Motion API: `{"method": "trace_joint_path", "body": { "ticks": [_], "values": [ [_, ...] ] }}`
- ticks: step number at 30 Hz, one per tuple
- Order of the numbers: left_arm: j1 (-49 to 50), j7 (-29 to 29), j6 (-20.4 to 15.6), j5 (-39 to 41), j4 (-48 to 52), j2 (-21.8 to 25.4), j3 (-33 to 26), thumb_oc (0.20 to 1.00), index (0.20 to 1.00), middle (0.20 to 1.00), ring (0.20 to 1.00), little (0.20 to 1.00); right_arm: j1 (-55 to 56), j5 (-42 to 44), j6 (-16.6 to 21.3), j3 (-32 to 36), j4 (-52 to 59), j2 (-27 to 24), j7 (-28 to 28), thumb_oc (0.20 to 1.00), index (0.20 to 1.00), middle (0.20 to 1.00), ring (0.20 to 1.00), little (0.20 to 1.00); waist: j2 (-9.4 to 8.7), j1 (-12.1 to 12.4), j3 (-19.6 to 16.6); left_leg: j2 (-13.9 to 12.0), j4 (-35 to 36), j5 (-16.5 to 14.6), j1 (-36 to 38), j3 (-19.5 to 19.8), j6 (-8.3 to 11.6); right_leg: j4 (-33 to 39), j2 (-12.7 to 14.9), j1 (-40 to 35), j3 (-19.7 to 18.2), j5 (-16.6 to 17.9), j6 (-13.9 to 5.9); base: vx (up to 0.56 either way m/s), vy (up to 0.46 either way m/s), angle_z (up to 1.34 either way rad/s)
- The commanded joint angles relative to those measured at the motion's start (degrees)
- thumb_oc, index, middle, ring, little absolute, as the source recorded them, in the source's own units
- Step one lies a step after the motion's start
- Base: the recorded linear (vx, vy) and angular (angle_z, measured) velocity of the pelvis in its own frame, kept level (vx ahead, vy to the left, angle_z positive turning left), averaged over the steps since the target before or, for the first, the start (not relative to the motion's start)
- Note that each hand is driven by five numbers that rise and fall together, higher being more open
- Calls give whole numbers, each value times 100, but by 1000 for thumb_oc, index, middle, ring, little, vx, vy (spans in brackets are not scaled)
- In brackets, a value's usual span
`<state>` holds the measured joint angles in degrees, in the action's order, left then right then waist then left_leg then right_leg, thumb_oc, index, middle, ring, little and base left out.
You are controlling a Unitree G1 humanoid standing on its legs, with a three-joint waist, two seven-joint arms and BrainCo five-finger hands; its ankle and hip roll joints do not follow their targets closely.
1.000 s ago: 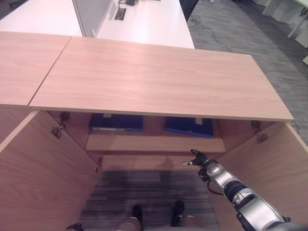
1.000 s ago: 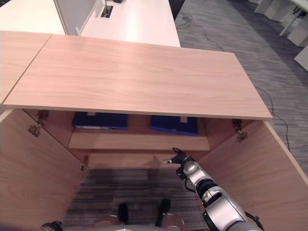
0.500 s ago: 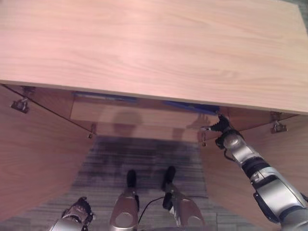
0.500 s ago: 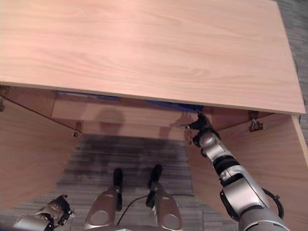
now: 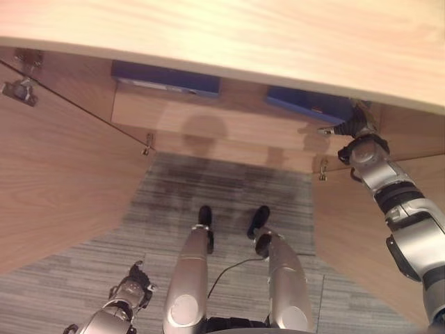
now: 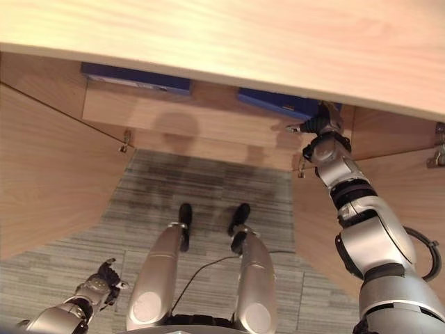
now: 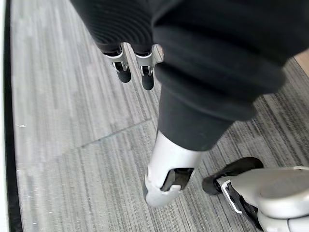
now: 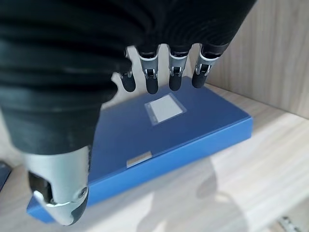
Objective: Put the empty folder in the office cabinet
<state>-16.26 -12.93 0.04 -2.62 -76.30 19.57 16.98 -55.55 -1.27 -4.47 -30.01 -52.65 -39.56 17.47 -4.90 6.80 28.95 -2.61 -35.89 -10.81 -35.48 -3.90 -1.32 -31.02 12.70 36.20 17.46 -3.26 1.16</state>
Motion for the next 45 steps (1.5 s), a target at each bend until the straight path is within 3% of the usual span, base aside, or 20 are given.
{"method": "trace_joint_path", "body": {
  "ticks": [1, 9, 12, 20, 26, 30, 39, 45],
  "values": [
    [283, -78, 149, 165, -174, -28, 222, 1000, 1000, 1000, 1000, 1000, -106, -134, 9, -186, -124, -147, 191, 1000, 1000, 1000, 1000, 1000, 5, 117, -381, 136, -32, 79, -312, 441, -78, -893, 46, -28, -468, -974, -173, -18, -26, 5],
    [44, -110, 192, 242, -165, -4, 383, 1000, 1000, 1000, 1000, 1000, -556, -210, -31, -650, -350, -29, 153, 1000, 1000, 1000, 1000, 1000, -44, 153, -306, 139, -939, -252, -894, 486, -103, -1685, 127, 498, -613, -1405, 77, -18, -32, 7],
    [-119, -132, 206, 275, -185, 1, 467, 1000, 1000, 1000, 1000, 1000, -1029, -869, -201, -1294, -629, 43, 25, 1000, 1000, 1000, 1000, 1000, -92, 179, -265, 170, -1280, -372, -1206, 516, -104, -2005, 164, 768, -687, -1587, 191, -15, -29, 1],
    [-397, -66, 232, 341, -295, 10, 755, 1000, 1000, 1000, 1000, 1000, -1589, -1031, -301, -1964, -1814, 526, -284, 1000, 1000, 1000, 1000, 1000, -103, 245, -205, 202, -1638, -455, -1663, 588, -91, -2401, 241, 1148, -699, -1788, 309, -2, -40, 5],
    [-601, 53, 235, 367, -313, 73, 937, 1000, 1000, 1000, 1000, 1000, -1735, -1214, -356, -2239, -2580, 588, -623, 1000, 1000, 1000, 1000, 1000, -40, 346, -211, 262, -1744, -463, -1861, 650, -83, -2578, 309, 1338, -690, -1885, 353, 17, -46, 8],
    [-656, 345, 190, 235, -225, 314, 1095, 1000, 1000, 1000, 1000, 1000, -1623, -965, -332, -2213, -3038, 152, -1218, 1000, 1000, 1000, 1000, 1000, 111, 520, -240, 328, -1783, -403, -2091, 725, -68, -2797, 448, 1558, -664, -1985, 404, 30, -79, 24],
    [-442, 480, 175, 275, -142, 447, 994, 1000, 1000, 1000, 1000, 1000, -1562, -907, -296, -2012, -3156, -434, -1144, 1000, 1000, 1000, 1000, 1000, 224, 568, -194, 347, -1659, -296, -2162, 744, -53, -2825, 527, 1657, -626, -1982, 412, 13, -30, 13],
    [-540, 428, 174, 500, -216, 465, 826, 1000, 1000, 1000, 1000, 1000, -1996, -855, -273, -2182, -2498, -588, -753, 1000, 1000, 1000, 1000, 1000, 127, 329, -127, 289, -1526, -237, -2123, 696, -30, -2723, 495, 1653, -619, -1894, 380, 3, 0, 13]
  ]
}}
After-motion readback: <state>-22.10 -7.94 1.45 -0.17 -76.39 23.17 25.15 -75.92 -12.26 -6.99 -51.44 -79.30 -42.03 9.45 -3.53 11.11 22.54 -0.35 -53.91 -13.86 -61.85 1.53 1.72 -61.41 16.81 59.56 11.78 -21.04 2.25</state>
